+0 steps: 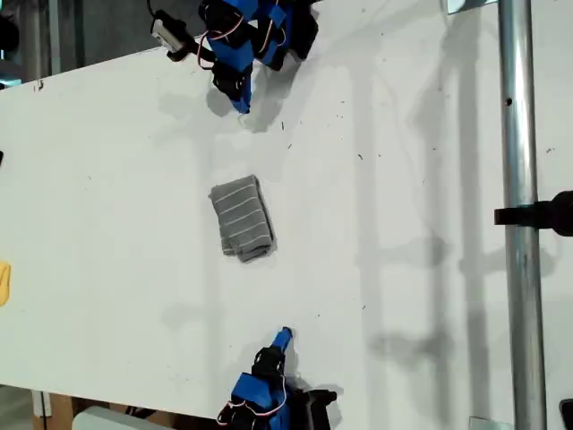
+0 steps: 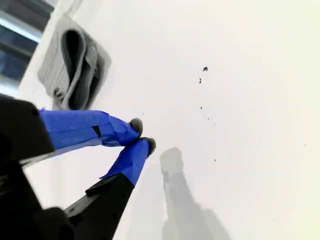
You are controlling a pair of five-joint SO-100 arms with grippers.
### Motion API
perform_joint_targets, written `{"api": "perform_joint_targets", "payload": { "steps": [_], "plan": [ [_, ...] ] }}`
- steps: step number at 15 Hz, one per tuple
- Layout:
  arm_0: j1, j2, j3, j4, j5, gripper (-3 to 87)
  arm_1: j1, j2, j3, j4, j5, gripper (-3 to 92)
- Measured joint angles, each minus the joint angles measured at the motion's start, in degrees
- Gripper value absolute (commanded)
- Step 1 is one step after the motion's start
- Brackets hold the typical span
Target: Grasp corners of a towel and fold twice.
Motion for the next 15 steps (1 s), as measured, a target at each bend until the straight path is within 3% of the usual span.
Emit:
{"api": "perform_joint_targets", "payload": {
  "steps": [1,3,15],
  "plan": [
    [0.09,0.0,0.0,-0.09,8.53,1.0,-1.76,0.0,0.0,0.26,3.16,2.8],
    [0.35,0.0,0.0,-0.09,13.62,1.0,-2.81,0.0,0.0,0.26,4.39,2.8],
    [0.26,0.0,0.0,0.0,14.59,1.0,-4.04,0.0,0.0,0.26,4.57,2.8]
  ]
}}
